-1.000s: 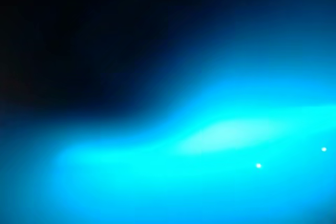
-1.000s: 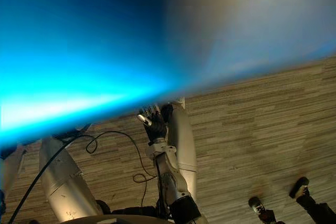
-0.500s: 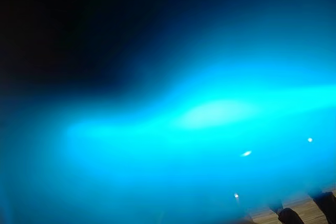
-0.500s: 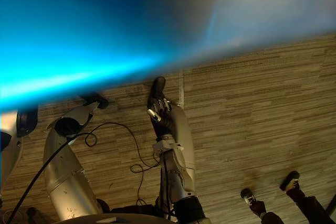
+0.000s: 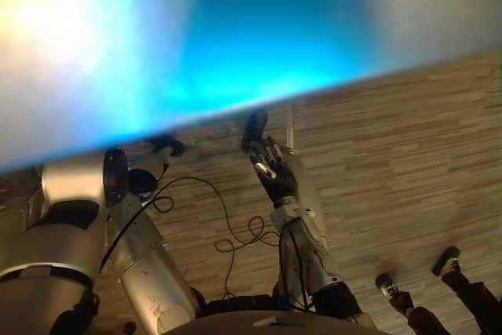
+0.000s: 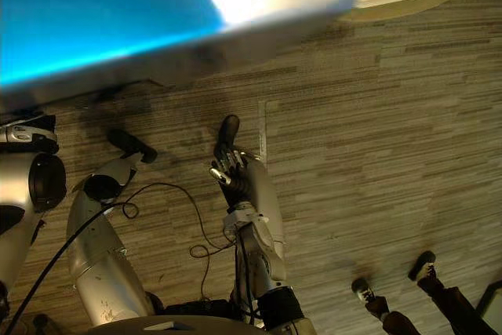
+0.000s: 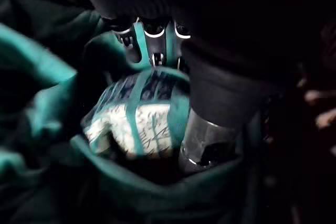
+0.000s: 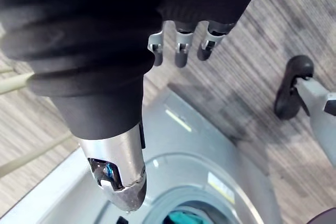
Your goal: Pick up the laundry basket with both hands and put the clothes into the washing machine.
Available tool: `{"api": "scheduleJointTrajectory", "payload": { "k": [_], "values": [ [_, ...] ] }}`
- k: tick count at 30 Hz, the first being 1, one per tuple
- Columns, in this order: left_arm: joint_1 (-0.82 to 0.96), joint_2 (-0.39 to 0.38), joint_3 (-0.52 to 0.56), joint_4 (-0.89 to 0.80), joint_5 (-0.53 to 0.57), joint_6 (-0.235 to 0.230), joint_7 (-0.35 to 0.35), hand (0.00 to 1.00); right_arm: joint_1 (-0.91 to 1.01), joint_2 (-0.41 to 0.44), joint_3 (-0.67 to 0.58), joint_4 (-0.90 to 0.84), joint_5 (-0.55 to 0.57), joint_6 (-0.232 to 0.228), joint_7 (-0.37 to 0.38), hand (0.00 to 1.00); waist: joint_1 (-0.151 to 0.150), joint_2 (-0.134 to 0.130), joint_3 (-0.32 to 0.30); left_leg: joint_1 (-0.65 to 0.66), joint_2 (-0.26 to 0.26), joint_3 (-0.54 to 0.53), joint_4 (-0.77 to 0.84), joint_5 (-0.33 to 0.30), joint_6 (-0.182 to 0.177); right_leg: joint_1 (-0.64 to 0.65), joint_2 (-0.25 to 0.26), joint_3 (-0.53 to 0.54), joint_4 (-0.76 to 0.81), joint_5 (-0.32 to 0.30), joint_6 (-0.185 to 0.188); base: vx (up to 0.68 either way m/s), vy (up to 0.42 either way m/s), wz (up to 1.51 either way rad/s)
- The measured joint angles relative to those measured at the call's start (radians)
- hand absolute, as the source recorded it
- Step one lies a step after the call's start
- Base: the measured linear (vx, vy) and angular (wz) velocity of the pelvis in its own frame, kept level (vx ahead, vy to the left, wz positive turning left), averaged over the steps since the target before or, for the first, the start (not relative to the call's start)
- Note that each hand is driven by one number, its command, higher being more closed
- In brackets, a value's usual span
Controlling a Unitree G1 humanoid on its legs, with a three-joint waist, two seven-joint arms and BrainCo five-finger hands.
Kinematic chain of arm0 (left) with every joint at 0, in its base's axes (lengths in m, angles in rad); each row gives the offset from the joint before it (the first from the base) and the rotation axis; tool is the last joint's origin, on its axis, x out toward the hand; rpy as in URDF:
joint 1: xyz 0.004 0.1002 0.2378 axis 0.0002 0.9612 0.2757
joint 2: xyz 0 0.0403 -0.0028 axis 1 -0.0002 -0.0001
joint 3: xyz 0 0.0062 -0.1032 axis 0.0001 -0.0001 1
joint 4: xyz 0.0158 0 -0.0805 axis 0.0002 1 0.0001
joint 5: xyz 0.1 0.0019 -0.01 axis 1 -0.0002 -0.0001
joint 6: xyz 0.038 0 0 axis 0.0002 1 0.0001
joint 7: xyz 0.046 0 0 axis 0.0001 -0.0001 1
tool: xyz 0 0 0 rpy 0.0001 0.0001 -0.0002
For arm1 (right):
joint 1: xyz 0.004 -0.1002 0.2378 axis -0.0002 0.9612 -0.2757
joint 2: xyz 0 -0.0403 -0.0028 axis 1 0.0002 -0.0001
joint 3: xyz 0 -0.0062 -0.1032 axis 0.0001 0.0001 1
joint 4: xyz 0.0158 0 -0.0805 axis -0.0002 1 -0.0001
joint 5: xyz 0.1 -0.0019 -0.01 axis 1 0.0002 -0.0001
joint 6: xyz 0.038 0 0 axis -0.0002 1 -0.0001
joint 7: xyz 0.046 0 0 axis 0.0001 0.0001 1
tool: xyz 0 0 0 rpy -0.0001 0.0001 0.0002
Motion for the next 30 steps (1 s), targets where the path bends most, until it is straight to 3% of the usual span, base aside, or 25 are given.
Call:
{"api": "scheduleJointTrajectory", "payload": {
  "k": [4, 9, 11, 15, 17, 18, 20, 22, 24, 25, 30],
  "values": [
    [0.15, -0.033, 0.036, -0.117, -0.146, -0.018, 0.078, 0.0, 0.008, -0.002, 0.002, 0.025, -0.003, -0.008, -0.005, 0.0, -0.008, -0.002, 0.0, 0.073, -0.015, -0.001, -0.036, 0.02, -0.004, 0.072, -0.004, -0.019, -0.014, 0.001, -0.002, 0.03, -0.026, 0.11],
    [0.429, -0.047, 0.031, -0.401, -0.159, -0.027, 0.14, 0.0, 0.022, -0.017, -0.007, 0.049, -0.055, -0.017, -0.009, 0.0, -0.007, -0.001, -0.001, 0.165, -0.027, 0.001, -0.071, 0.03, -0.02, 0.162, -0.009, -0.042, -0.025, -0.005, -0.01, 0.03, -0.066, 0.08],
    [0.515, -0.071, 0.032, -0.467, -0.15, -0.015, 0.142, 0.0, 0.024, -0.031, -0.014, 0.058, -0.079, -0.017, -0.015, 0.0, 0.005, 0.001, -0.001, 0.204, -0.034, 0.013, -0.087, 0.031, -0.026, 0.193, -0.009, -0.043, -0.038, -0.01, -0.012, 0.04, -0.088, 0.02],
    [0.718, -0.174, 0.038, -0.468, -0.151, 0.023, 0.037, 0.0, 0.028, -0.053, -0.064, 0.112, -0.144, 0.012, -0.029, 0.0, 0.015, 0.005, -0.003, 0.341, -0.051, 0.021, -0.127, 0.032, -0.044, 0.332, -0.009, -0.06, -0.074, -0.036, -0.009, 0.08, -0.097, 0.08],
    [0.836, -0.248, 0.033, -0.45, -0.152, 0.012, -0.019, 0.0, 0.044, -0.065, -0.085, 0.144, -0.161, 0.027, -0.03, 0.0, 0.026, 0.027, -0.049, 0.374, -0.057, 0.022, -0.142, 0.028, -0.052, 0.367, -0.007, -0.063, -0.087, -0.044, -0.002, 0.13, -0.064, 0.07],
    [0.918, -0.314, 0.028, -0.418, -0.153, -0.015, -0.057, 0.0, 0.062, -0.078, -0.096, 0.168, -0.18, 0.032, -0.031, 0.0, 0.049, 0.052, -0.096, 0.398, -0.067, 0.032, -0.157, 0.027, -0.057, 0.388, -0.007, -0.059, -0.1, -0.059, 0.007, 0.17, -0.046, 0.0],
    [1.022, -0.374, 0.029, -0.264, -0.152, -0.025, -0.121, 0.0, 0.063, -0.099, -0.095, 0.226, -0.222, 0.055, -0.031, 0.0, 0.086, 0.102, -0.145, 0.478, -0.077, 0.052, -0.181, 0.027, -0.058, 0.453, -0.007, -0.057, -0.111, -0.06, 0.009, 0.16, -0.045, 0.01],
    [1.12, -0.401, 0.032, -0.062, -0.152, -0.027, -0.183, 0.0, 0.064, -0.096, -0.093, 0.274, -0.258, 0.067, -0.028, 0.0, 0.086, 0.132, -0.197, 0.56, -0.09, 0.074, -0.214, 0.027, -0.07, 0.521, -0.007, -0.054, -0.135, -0.067, 0.019, 0.11, -0.044, -0.03],
    [1.179, -0.41, 0.025, 0.095, -0.153, -0.028, -0.228, 0.0, 0.07, -0.096, -0.097, 0.318, -0.286, 0.063, -0.023, 0.0, 0.084, 0.139, -0.231, 0.618, -0.107, 0.091, -0.25, 0.032, -0.093, 0.568, -0.004, -0.048, -0.165, -0.073, 0.029, 0.07, -0.044, -0.04],
    [1.196, -0.408, 0.022, 0.131, -0.155, -0.062, -0.241, 0.0, 0.071, -0.097, -0.108, 0.368, -0.314, 0.063, -0.022, 0.0, 0.086, 0.137, -0.253, 0.641, -0.127, 0.094, -0.284, 0.039, -0.104, 0.593, -0.006, -0.052, -0.187, -0.075, 0.033, 0.03, -0.045, 0.11],
    [1.186, -0.385, 0.013, 0.263, -0.152, -0.069, -0.279, 0.0, 0.04, -0.121, -0.202, 0.564, -0.394, 0.052, -0.027, 0.0, 0.067, 0.124, -0.321, 0.706, -0.214, 0.066, -0.43, 0.108, -0.115, 0.696, -0.019, -0.096, -0.298, -0.044, 0.058, -0.03, -0.003, 0.28]
  ]
}}
